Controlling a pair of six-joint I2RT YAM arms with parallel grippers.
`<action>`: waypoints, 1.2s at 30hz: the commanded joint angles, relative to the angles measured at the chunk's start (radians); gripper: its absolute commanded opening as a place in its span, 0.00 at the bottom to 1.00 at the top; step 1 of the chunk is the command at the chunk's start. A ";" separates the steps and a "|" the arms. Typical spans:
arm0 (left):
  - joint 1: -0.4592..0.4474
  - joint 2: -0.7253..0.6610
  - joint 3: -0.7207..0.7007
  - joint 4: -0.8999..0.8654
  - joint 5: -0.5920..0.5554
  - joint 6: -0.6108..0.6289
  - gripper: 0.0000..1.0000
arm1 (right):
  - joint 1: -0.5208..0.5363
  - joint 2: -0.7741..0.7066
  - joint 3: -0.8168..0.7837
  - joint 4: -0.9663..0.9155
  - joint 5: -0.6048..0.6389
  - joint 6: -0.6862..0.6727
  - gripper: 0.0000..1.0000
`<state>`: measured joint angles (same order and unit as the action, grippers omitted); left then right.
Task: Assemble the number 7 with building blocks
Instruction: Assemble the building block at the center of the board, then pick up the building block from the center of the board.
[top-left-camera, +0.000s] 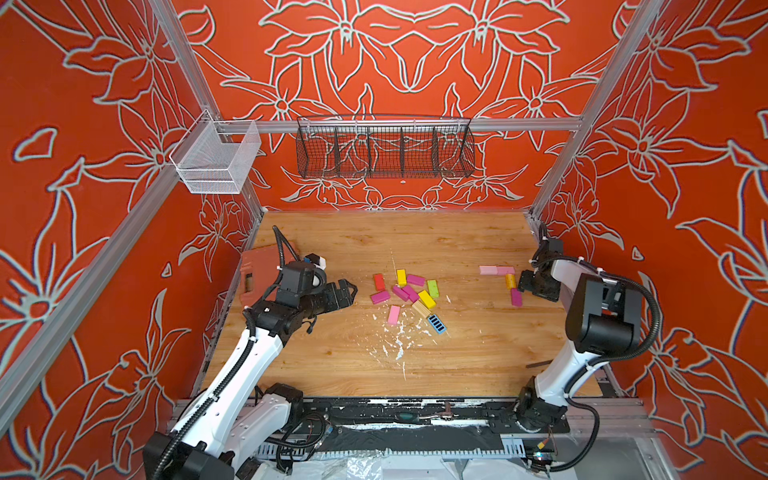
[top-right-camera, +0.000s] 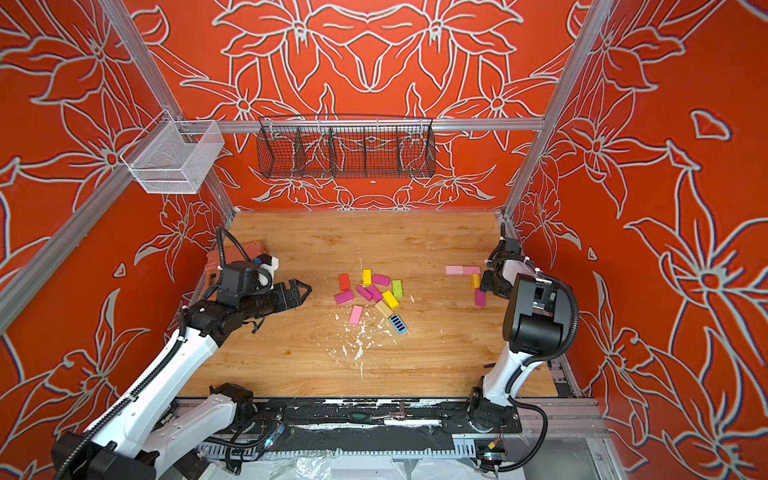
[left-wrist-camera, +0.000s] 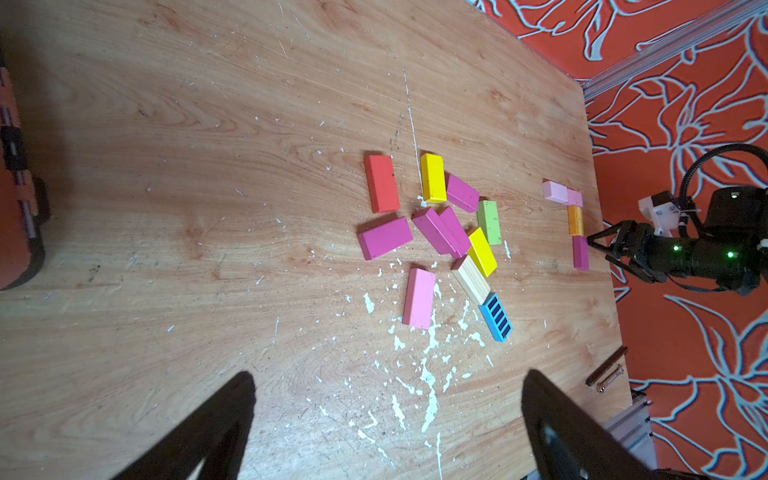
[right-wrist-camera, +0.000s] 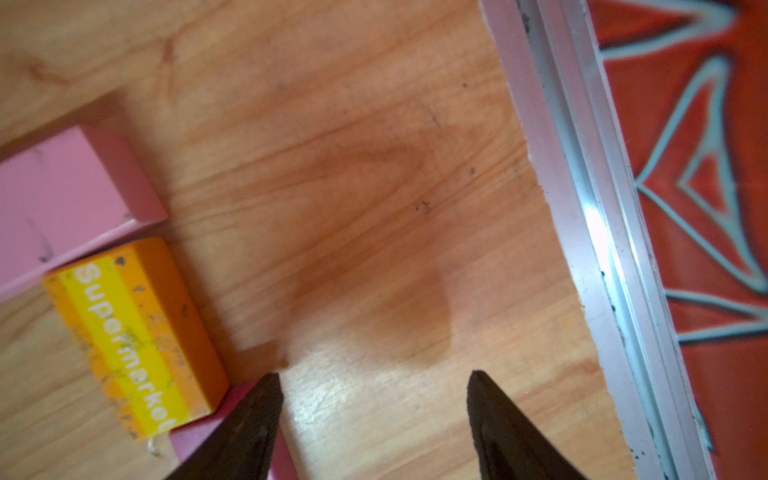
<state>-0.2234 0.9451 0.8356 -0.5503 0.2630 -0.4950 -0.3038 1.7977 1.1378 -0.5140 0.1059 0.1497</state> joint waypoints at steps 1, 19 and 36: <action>0.004 0.001 0.006 0.001 -0.002 0.004 0.97 | -0.005 0.015 0.017 0.003 -0.026 -0.011 0.73; 0.004 -0.001 0.011 -0.014 0.002 0.002 0.97 | 0.087 -0.230 -0.059 -0.028 -0.046 0.021 0.73; -0.006 -0.064 0.093 -0.237 0.146 0.104 0.97 | 0.667 -0.582 -0.357 -0.093 -0.264 0.070 0.72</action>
<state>-0.2241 0.9192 0.9424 -0.7475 0.3592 -0.4168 0.3084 1.2369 0.8078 -0.5903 -0.1307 0.1856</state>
